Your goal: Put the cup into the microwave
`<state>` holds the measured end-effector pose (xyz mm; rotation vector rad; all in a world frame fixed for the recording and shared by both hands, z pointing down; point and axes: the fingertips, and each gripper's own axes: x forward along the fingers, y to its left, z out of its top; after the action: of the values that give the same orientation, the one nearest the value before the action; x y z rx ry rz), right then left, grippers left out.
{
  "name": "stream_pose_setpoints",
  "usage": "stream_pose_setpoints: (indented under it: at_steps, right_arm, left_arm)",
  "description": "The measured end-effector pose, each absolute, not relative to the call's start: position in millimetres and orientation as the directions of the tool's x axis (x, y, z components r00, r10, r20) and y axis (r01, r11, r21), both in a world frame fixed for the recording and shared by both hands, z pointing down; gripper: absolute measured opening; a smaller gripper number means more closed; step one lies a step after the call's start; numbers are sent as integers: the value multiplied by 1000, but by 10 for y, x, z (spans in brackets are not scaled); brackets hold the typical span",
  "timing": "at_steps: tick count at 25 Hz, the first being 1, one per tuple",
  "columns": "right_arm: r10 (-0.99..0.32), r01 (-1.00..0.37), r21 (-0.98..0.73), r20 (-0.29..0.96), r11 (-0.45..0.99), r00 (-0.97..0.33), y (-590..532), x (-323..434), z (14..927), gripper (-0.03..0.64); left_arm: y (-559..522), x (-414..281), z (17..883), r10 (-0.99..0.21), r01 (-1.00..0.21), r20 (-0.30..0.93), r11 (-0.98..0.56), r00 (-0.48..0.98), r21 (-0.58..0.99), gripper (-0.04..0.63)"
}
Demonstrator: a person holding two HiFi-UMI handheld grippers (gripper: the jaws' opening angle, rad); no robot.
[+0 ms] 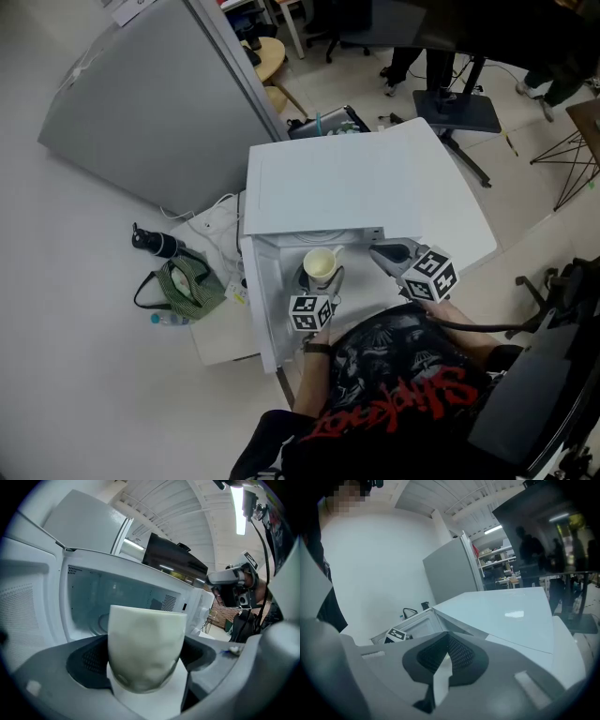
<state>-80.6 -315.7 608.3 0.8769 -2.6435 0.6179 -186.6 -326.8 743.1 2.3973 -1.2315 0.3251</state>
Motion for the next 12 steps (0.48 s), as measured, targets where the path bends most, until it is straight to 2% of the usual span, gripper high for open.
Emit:
stream_pose_setpoints:
  at_steps: [12]
  right_arm:
    - [-547, -675, -307, 411, 671, -730, -3209, -647, 6134, 0]
  left_arm:
    - [-3526, -1858, 7471, -697, -796, 386, -533, 605, 286, 440]
